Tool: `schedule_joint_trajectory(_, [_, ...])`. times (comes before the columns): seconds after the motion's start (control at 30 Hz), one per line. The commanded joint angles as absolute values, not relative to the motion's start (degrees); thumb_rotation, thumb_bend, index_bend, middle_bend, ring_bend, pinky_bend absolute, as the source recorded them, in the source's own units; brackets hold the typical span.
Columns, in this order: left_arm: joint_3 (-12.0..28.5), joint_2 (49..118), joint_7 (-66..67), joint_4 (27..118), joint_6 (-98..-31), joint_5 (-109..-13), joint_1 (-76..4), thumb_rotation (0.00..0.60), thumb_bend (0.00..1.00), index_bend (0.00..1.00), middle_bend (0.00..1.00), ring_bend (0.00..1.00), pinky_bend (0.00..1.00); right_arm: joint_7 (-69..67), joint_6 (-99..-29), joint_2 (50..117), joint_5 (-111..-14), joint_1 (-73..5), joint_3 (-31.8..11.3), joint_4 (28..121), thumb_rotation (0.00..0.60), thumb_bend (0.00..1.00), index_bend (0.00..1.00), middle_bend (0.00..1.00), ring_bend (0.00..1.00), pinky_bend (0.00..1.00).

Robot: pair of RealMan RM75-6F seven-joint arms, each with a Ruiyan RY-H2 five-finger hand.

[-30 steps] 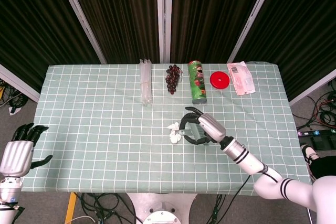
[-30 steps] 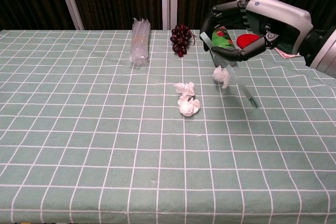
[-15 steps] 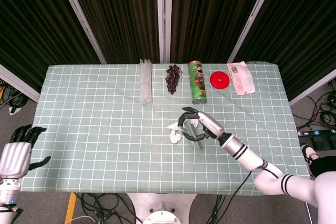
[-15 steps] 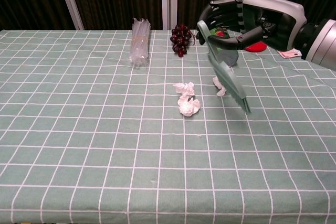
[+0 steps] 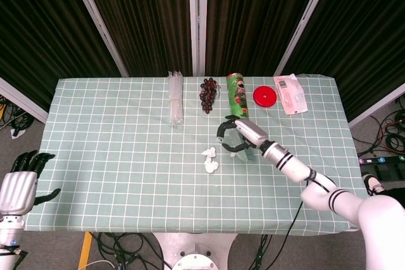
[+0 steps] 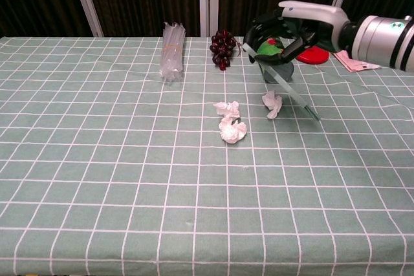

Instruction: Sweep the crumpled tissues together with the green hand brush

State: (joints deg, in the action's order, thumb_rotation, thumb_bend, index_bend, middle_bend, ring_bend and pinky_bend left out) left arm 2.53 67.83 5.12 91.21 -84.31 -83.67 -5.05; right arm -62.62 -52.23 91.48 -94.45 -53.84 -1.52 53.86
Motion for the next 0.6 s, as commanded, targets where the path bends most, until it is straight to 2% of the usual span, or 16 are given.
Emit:
schedule_joint_trajectory(0.03, [2.6,67.8,5.3,91.3,-84.2,-83.5,-5.1,0.600,0.11,0.20,0.20,0.11,0.12,-64.8,-51.5,94.0,-96.4,-55.8,-0.1,51.6,0.600,0.40,0.73,0.60,0.30,0.11])
schedule_joint_trajectory(0.27, [2.6,67.9,5.1,91.3,-84.1,-83.2,-5.0,0.600,0.11,0.21,0.20,0.11,0.12,-68.8,-55.7,96.9,-97.3,-56.1,0.3,50.8,0.600,0.40,0.73,0.60,0.30,0.11])
schedule_joint_trajectory(0.6, [2.4,67.9,4.0,90.8,-84.8,-83.9,-4.6,0.600,0.11,0.21,0.20,0.11,0.12,-69.0,-60.9,97.0,-96.5,-54.5,-0.1,55.3,0.600,0.40,0.73,0.60,0.30,0.11])
